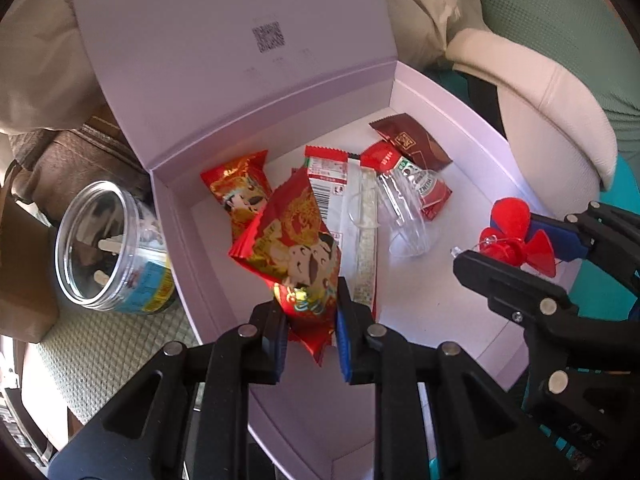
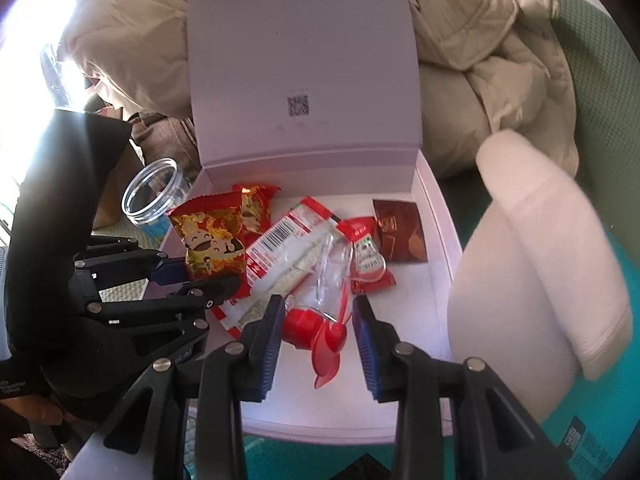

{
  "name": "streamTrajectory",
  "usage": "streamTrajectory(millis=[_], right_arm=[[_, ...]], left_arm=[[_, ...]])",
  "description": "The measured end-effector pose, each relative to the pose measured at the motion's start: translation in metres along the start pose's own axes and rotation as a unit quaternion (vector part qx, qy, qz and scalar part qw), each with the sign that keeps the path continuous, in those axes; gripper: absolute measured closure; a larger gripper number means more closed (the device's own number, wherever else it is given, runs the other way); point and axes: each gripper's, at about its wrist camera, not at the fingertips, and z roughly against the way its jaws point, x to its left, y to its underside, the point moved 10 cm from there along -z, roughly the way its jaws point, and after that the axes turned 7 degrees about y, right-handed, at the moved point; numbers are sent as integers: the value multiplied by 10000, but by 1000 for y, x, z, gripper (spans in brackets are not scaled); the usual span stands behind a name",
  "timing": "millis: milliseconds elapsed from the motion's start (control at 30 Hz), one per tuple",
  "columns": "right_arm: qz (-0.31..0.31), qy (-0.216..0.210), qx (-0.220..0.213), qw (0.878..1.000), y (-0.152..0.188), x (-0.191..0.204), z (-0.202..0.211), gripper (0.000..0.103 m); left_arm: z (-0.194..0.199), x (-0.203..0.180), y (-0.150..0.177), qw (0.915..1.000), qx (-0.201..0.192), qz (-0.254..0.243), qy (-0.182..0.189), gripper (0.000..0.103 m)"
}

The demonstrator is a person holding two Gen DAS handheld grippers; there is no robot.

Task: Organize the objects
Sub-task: 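Lower the red-gold packet and red fan into the white box and open both tools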

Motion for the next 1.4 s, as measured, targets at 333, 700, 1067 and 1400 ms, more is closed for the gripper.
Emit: streamTrajectory(millis=[333, 700, 1067, 1400], right_arm=[[-245, 75, 231, 9994, 15, -10, -18, 68], [-310, 111, 359, 9988, 27, 1, -27, 68], [-270, 259, 436, 9983, 32, 8, -29, 67], [-220, 464, 539, 9972, 29, 1, -37, 67]], left_arm=[[-15, -7, 3, 9999, 41, -145, -13, 84], [-16, -11, 6, 9996, -178, -207, 70, 83], [-14, -15, 12, 9995, -137, -265, 104, 82], [-10, -23, 23, 9977, 36, -651, -188, 72]])
